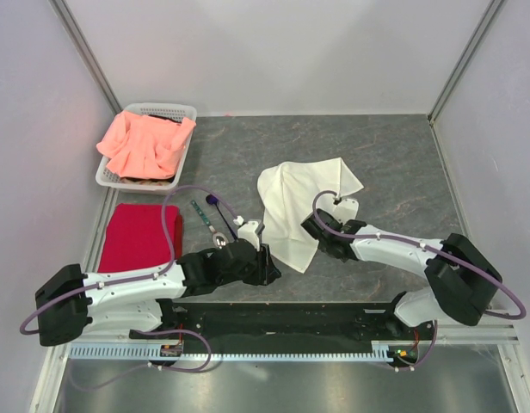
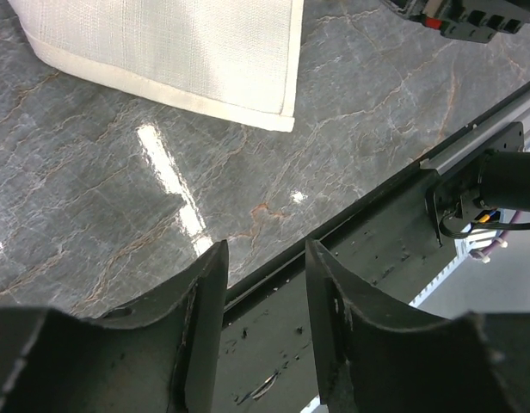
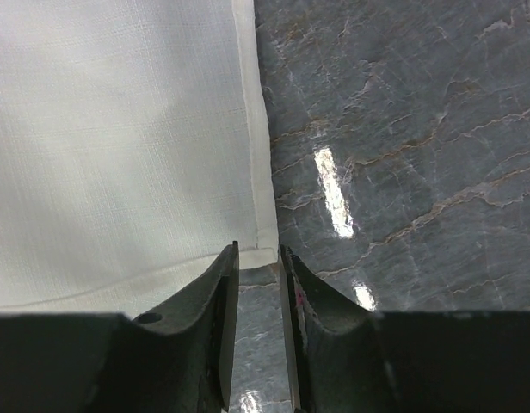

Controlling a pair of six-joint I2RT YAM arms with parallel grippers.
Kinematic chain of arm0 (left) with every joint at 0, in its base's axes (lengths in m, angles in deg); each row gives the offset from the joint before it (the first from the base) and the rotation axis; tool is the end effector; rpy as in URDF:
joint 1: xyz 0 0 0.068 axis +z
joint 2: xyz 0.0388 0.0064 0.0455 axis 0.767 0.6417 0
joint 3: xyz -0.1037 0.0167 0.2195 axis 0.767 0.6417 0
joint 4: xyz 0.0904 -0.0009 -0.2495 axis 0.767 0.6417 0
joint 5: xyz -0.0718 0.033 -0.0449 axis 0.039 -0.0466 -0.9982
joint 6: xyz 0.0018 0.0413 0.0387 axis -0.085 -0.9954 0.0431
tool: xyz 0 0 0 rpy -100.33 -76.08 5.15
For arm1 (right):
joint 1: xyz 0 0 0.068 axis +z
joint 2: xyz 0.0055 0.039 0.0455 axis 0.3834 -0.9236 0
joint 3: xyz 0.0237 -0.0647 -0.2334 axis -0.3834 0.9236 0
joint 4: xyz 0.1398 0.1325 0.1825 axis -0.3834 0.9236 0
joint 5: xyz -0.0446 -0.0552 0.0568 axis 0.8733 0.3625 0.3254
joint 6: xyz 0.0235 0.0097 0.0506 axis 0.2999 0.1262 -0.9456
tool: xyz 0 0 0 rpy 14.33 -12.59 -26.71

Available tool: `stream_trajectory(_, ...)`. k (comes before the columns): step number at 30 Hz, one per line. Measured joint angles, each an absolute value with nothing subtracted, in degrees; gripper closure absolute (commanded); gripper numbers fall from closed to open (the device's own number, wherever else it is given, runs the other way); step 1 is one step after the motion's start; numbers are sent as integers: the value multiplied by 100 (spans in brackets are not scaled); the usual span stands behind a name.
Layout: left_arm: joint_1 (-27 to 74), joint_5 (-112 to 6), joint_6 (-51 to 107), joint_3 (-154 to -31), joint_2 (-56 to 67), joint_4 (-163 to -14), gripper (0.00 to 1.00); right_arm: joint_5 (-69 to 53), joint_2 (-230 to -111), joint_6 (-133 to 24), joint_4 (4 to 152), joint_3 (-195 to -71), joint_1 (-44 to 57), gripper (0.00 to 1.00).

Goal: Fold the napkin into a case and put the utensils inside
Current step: Pick up the crumpled napkin from the center of the board.

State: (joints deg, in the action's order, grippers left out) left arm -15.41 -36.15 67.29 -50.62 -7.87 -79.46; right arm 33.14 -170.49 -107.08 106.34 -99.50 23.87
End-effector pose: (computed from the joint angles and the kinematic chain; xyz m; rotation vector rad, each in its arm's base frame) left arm 0.1062 -0.2188 0.1692 0.2140 2.3952 -0.8899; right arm 0.1915 0.1697 0.1340 0.4175 2.4269 -0.0673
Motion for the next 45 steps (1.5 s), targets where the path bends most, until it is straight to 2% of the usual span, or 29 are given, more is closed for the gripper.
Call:
stream_trajectory(2,-1541,-3632,6681,-5062,-800,-7955,47,3338,-17165,-10747,10630,-9996,2402,67)
stream_trajectory(3,-1541,-3643,6637,-5064,-800,-7957,36,3343,-17230,-10760,10632,-10009,2407,67)
stream_trajectory(4,-1541,-3680,6589,-5066,-798,-7955,33,3345,-17291,-10780,10630,-10014,2411,67)
stream_trajectory(6,-1541,-3772,6425,-5134,-735,-7918,30,3345,-17414,-10813,10630,-10018,2411,67)
stream_trajectory(10,-1541,-3973,6025,-5508,-341,-7880,31,3391,-17582,-10883,10549,-10018,2411,70)
stream_trajectory(11,-1541,-4030,5883,-5630,-197,-7859,32,3426,-17604,-10896,10503,-10020,2411,77)
stream_trajectory(14,-1541,-4078,5446,-6050,308,-7773,35,3478,-17648,-10926,10400,-10027,2413,87)
stream_trajectory(20,-1556,-3949,4626,-6738,1097,-7561,37,3467,-17532,-10944,10276,-9911,2291,100)
stream_trajectory(22,-1574,-3883,4432,-6913,1287,-7533,36,3467,-17359,-10942,10260,-9765,2197,100)
stream_trajectory(24,-1615,-3886,4292,-7049,1451,-7553,28,3472,-17125,-10931,10286,-9574,2109,100)
stream_trajectory(28,-1760,-3975,4152,-7217,1729,-7780,25,3465,-16524,-10839,10492,-9207,2000,100)
stream_trajectory(30,-1805,-4047,4137,-7324,1917,-7918,25,3459,-16135,-10793,10625,-9030,1924,100)
stream_trajectory(33,-1849,-4058,4154,-7576,2174,-8075,32,3496,-15580,-10760,10839,-8847,1806,100)
stream_trajectory(38,-1565,-4017,4268,-7973,3372,-8245,34,3365,-14714,-10723,10411,-8884,2398,100)
stream_trajectory(45,-1888,-3577,4491,-7969,3436,-8287,34,3323,-14515,-10651,10472,-8897,2378,100)
